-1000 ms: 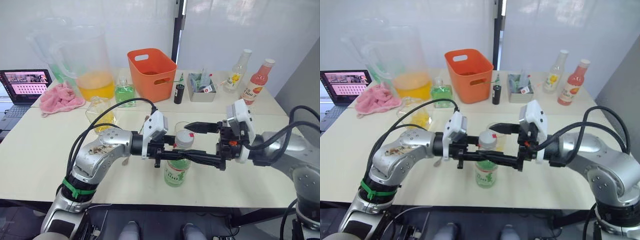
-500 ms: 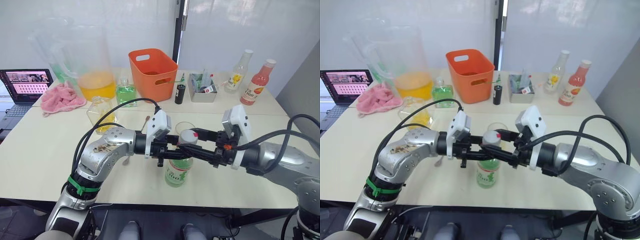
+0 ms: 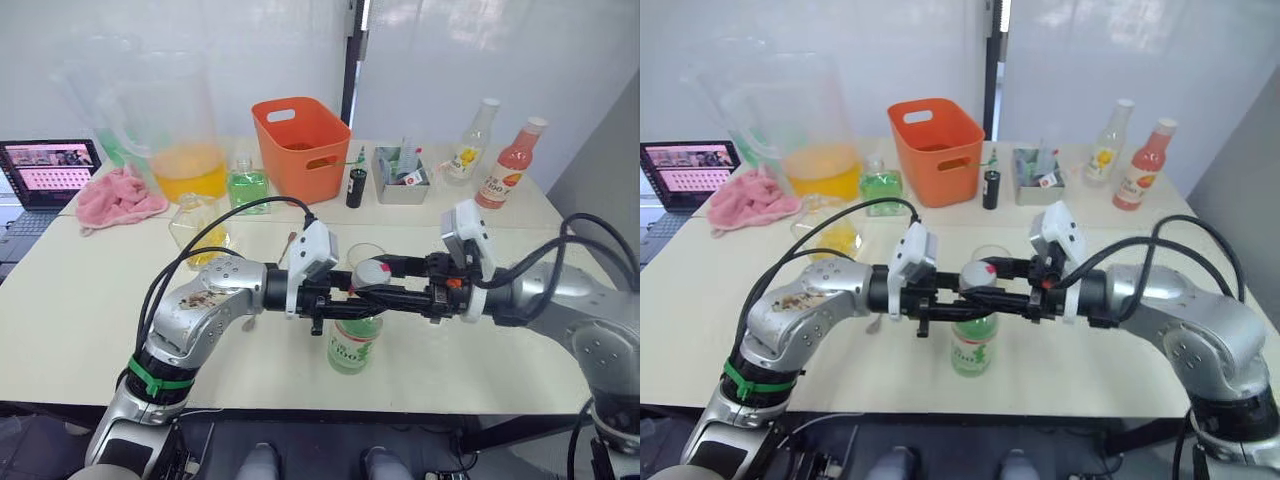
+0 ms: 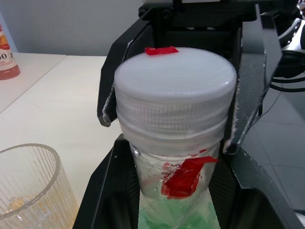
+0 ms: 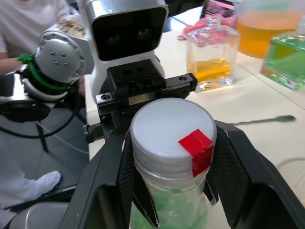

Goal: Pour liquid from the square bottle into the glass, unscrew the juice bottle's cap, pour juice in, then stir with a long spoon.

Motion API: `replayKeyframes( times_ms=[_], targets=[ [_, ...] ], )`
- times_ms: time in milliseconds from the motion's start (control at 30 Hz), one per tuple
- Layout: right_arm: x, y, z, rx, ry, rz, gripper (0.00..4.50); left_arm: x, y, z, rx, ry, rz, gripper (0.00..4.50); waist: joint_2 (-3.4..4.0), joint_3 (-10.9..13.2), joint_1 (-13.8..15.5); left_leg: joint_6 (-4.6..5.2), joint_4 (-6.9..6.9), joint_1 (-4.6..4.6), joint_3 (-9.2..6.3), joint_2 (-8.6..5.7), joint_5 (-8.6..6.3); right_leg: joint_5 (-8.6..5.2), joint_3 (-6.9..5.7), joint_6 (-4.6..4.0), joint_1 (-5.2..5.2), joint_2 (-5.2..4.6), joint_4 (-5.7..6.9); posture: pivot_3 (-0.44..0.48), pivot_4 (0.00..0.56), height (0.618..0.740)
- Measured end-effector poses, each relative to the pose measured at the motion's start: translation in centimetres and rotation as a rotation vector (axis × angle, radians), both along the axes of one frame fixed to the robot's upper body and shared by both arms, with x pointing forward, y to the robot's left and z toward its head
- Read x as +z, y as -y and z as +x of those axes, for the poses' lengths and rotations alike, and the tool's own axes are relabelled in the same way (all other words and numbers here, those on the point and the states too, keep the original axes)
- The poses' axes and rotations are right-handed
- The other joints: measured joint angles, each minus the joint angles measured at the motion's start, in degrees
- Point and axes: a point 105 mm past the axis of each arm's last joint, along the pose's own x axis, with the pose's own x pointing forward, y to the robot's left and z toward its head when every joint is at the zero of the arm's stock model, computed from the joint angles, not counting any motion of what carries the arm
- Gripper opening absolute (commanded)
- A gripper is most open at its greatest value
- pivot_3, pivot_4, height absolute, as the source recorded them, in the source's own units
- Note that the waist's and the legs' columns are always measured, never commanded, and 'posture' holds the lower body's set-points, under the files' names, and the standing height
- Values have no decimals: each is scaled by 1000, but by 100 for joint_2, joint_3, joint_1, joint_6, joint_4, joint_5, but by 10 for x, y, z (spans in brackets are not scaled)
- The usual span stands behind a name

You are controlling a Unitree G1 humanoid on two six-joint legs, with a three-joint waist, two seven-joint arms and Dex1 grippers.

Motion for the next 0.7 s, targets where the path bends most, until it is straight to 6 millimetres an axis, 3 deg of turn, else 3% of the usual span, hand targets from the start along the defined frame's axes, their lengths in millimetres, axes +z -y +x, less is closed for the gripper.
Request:
replayKeyframes(
  times_ms=[267, 533, 600, 700],
  targets=[
    [2, -7, 13, 371, 52, -85, 1738, -1, -6, -9, 34, 6, 8, 1433, 0, 0, -88, 0, -12, 2, -5, 2, 0, 17, -1, 39, -1, 7, 3, 0, 150, 740],
    [7, -18, 27, 521, 44, -137, 1738, -1, -11, -7, 71, -16, 8, 1433, 1, 1, -120, -1, -21, 2, -6, 3, 0, 16, -1, 38, -10, 9, 10, 0, 150, 740],
    [8, -20, 30, 528, 26, -139, 2809, 0, -13, -6, 82, -29, 4, 1433, 1, 1, -124, -1, -20, 2, -7, 3, 0, 16, -1, 37, -12, 10, 14, 0, 150, 740],
    [10, -27, 27, 560, 26, -126, 3844, 1, -9, -9, 65, -28, 4, 1433, 1, 1, -113, -1, -22, 2, -8, 4, 0, 15, -1, 35, -15, 11, 17, 0, 150, 740]
  ],
)
